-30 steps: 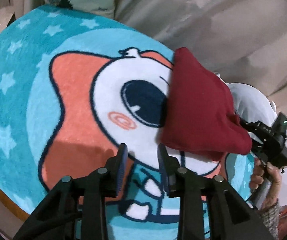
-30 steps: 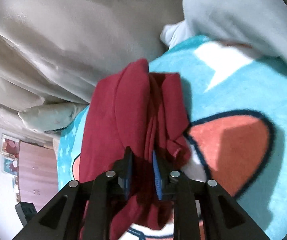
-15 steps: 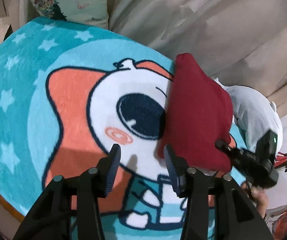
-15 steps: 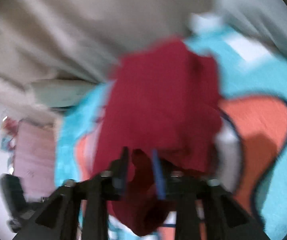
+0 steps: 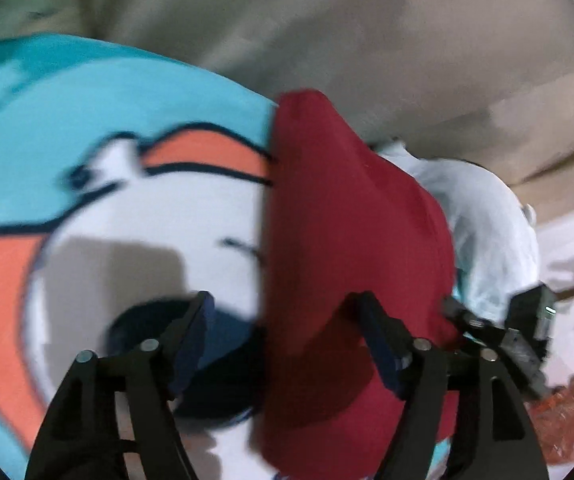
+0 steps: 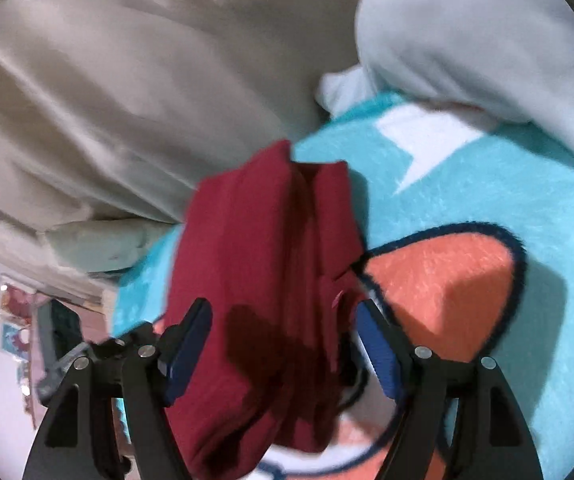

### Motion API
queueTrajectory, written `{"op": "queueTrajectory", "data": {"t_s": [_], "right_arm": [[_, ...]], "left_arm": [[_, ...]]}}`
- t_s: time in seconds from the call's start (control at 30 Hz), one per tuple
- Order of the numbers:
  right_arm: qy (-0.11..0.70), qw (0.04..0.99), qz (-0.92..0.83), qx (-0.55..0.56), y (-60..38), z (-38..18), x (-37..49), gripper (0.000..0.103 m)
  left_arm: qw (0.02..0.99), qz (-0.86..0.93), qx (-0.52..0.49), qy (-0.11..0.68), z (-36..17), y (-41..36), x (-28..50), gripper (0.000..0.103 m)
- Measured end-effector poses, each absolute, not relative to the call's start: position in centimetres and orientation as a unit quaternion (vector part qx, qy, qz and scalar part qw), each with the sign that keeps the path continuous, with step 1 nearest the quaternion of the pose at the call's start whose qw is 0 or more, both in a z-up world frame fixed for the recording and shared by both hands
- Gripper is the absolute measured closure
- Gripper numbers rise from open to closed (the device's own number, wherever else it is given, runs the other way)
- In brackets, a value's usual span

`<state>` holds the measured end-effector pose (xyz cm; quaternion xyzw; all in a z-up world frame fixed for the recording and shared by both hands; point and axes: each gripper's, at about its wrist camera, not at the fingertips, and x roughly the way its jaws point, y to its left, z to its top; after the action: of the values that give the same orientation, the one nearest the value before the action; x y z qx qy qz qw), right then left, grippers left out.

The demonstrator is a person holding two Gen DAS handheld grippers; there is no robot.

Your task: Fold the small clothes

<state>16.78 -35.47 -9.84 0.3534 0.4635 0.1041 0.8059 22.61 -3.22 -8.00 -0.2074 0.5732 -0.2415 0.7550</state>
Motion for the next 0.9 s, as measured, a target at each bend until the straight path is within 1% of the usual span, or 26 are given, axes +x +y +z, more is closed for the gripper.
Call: {"op": "queueTrajectory", "data": {"t_s": [0.03, 0.1, 0.13, 0.17, 0.2, 0.23, 0.3, 0.37, 0.53, 0.57, 0.6, 0.7, 0.77, 0.83, 0.9], "right_arm": [[0.469, 0.802, 0.1, 0.355, -35.2, -10.7, 17.4, 0.023], [0.467, 0.805, 0.095, 0.354, -34.7, -11.9, 18.4, 0.023], [0.463, 0.805, 0.098, 0.358, -34.6, -12.1, 18.6, 0.024], [0.464, 0.801, 0.1, 0.364, -34.4, -12.1, 18.8, 0.033], [0.466, 0.795, 0.106, 0.373, -34.4, -12.0, 18.9, 0.046], [0.464, 0.791, 0.111, 0.384, -34.3, -11.5, 18.7, 0.05], [0.454, 0.79, 0.121, 0.393, -34.2, -10.2, 18.5, 0.058], [0.44, 0.787, 0.141, 0.409, -33.9, -8.7, 18.6, 0.059], [0.404, 0.784, 0.2, 0.427, -31.7, -5.3, 17.6, 0.06], [0.402, 0.779, 0.207, 0.434, -31.4, -5.6, 17.3, 0.059], [0.404, 0.778, 0.207, 0.434, -31.2, -6.0, 17.2, 0.058], [0.445, 0.775, 0.16, 0.419, -30.8, -8.8, 17.7, 0.052], [0.471, 0.78, 0.105, 0.399, -30.8, -9.8, 17.6, 0.052], [0.455, 0.791, 0.099, 0.397, -31.1, -8.5, 16.4, 0.052], [0.433, 0.822, 0.09, 0.357, -30.6, -5.6, 15.0, 0.052]], "left_arm": [[0.744, -0.259, -0.212, 0.578, -8.7, -4.1, 23.3, 0.02], [0.728, -0.278, -0.229, 0.584, -9.7, -5.3, 24.2, 0.019], [0.724, -0.279, -0.233, 0.587, -9.8, -5.5, 24.3, 0.025], [0.719, -0.283, -0.238, 0.588, -9.7, -5.8, 24.3, 0.028], [0.722, -0.28, -0.237, 0.587, -9.3, -5.9, 24.1, 0.033], [0.727, -0.281, -0.234, 0.581, -8.6, -5.8, 23.8, 0.04], [0.731, -0.288, -0.228, 0.574, -7.5, -5.4, 23.3, 0.049], [0.737, -0.29, -0.225, 0.568, -5.7, -4.7, 22.7, 0.05], [0.778, -0.269, -0.19, 0.535, -0.8, -2.1, 20.8, 0.05], [0.782, -0.26, -0.179, 0.538, -0.6, -2.0, 20.7, 0.048], [0.787, -0.241, -0.162, 0.545, -0.7, -2.1, 20.8, 0.043], [0.806, -0.186, -0.108, 0.552, -2.0, -2.6, 21.0, 0.043], [0.814, -0.176, -0.096, 0.545, -2.2, -2.1, 20.0, 0.043], [0.826, -0.17, -0.093, 0.53, -1.8, -1.2, 18.8, 0.043], [0.836, -0.156, -0.093, 0.518, -1.6, 0.6, 17.2, 0.043]]}}
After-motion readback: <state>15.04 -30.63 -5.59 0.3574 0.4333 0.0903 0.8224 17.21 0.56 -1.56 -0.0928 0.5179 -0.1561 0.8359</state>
